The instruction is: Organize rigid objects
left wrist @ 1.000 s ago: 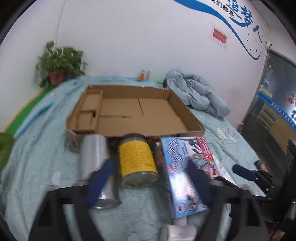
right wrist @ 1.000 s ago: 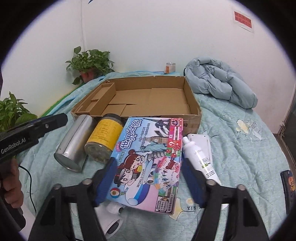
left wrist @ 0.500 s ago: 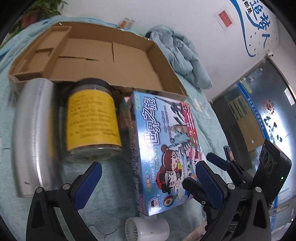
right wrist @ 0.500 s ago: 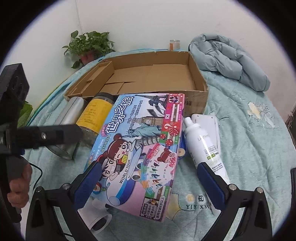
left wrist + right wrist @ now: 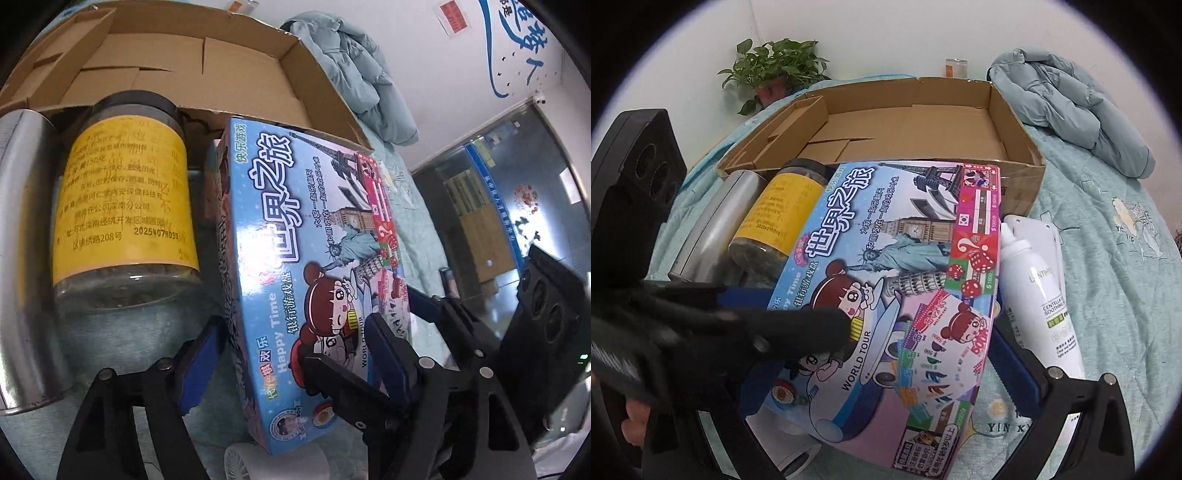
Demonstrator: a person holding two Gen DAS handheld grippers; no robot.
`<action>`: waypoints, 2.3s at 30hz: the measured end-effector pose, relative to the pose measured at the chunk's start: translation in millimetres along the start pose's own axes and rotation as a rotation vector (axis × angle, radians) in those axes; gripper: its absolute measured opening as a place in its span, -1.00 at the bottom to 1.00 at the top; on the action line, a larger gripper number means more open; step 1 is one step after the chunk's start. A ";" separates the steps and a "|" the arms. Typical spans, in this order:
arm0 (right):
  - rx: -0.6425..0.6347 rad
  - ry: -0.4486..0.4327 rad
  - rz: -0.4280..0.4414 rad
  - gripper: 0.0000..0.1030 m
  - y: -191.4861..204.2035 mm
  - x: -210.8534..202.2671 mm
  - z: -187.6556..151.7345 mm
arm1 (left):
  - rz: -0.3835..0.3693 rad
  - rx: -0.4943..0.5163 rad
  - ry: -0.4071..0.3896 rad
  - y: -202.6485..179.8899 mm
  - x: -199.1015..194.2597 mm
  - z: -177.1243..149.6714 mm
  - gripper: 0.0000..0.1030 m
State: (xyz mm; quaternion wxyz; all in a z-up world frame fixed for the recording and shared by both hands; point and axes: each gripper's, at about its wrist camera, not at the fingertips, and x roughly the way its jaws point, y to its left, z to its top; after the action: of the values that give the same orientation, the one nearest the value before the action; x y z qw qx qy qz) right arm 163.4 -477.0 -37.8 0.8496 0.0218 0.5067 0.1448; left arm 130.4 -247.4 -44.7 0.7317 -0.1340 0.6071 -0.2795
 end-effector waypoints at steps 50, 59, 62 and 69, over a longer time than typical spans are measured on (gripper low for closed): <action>-0.147 -0.454 -0.001 0.99 60.0 -46.2 92.6 | 0.326 0.318 -0.533 -102.5 -233.9 74.6 0.33; -0.176 -0.457 -0.011 0.99 59.2 -52.0 100.6 | 0.322 0.305 -0.521 -85.9 -239.6 152.6 0.33; -0.183 -0.439 -0.010 0.99 61.6 -50.1 101.9 | 0.324 0.287 -0.505 -72.9 -235.6 175.1 0.33; -0.184 -0.373 0.024 0.99 62.2 -44.5 99.7 | 0.337 0.223 -0.462 -35.9 -208.9 200.7 0.33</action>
State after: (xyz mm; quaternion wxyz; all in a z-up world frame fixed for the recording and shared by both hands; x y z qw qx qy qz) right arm 216.2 -418.4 60.1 0.9253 -0.0236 0.3250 0.1941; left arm 292.6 -185.8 190.0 0.8966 -0.0102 0.4038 -0.1814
